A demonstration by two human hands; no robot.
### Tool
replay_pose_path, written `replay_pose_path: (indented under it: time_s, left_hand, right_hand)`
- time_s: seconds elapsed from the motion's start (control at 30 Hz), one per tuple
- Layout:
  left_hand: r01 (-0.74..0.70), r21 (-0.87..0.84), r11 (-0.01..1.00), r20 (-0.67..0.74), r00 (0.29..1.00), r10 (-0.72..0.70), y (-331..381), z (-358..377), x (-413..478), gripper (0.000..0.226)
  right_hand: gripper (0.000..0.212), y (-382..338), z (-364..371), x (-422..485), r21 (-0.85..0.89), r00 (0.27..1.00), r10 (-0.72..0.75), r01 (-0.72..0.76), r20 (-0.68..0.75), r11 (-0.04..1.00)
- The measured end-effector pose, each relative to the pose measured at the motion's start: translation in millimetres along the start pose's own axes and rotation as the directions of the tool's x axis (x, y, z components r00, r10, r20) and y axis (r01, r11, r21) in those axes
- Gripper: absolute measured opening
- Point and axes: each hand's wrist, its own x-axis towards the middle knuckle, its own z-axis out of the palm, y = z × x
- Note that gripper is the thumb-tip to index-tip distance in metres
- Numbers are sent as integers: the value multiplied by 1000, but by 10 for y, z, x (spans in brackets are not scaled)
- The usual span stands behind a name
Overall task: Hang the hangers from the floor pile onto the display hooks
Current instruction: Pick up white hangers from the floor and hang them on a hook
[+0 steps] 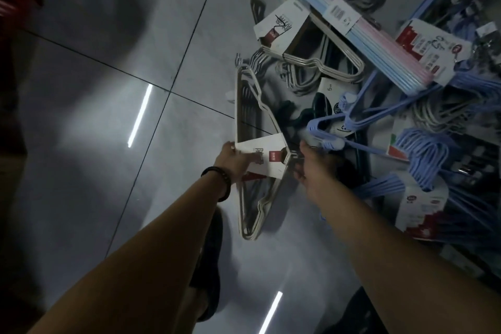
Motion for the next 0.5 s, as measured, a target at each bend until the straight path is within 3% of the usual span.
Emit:
replay_pose_path:
  time_s: [0.17,0.37,0.43,0.5]
  left_hand:
    - [80,-113,990,82,994,-71,-94,-124,-66,59]
    - [190,-216,958,286,950,-124,-320,-305,-137,34]
    - [164,-319,933,288,955,-70,-465,-311,-255,32]
    - [104,-407,908,247,969,0,-613,-316,-380,48]
  right_hand:
    - [83,317,76,77,-17,998,-36,35,-52,999]
    - [22,326,80,-188,-158,997,-62,67,38,985]
    - [17,322,49,-274,-229,994,-65,85,91,970]
    - [18,309,9,-392,-278,990,-69,100,120,955]
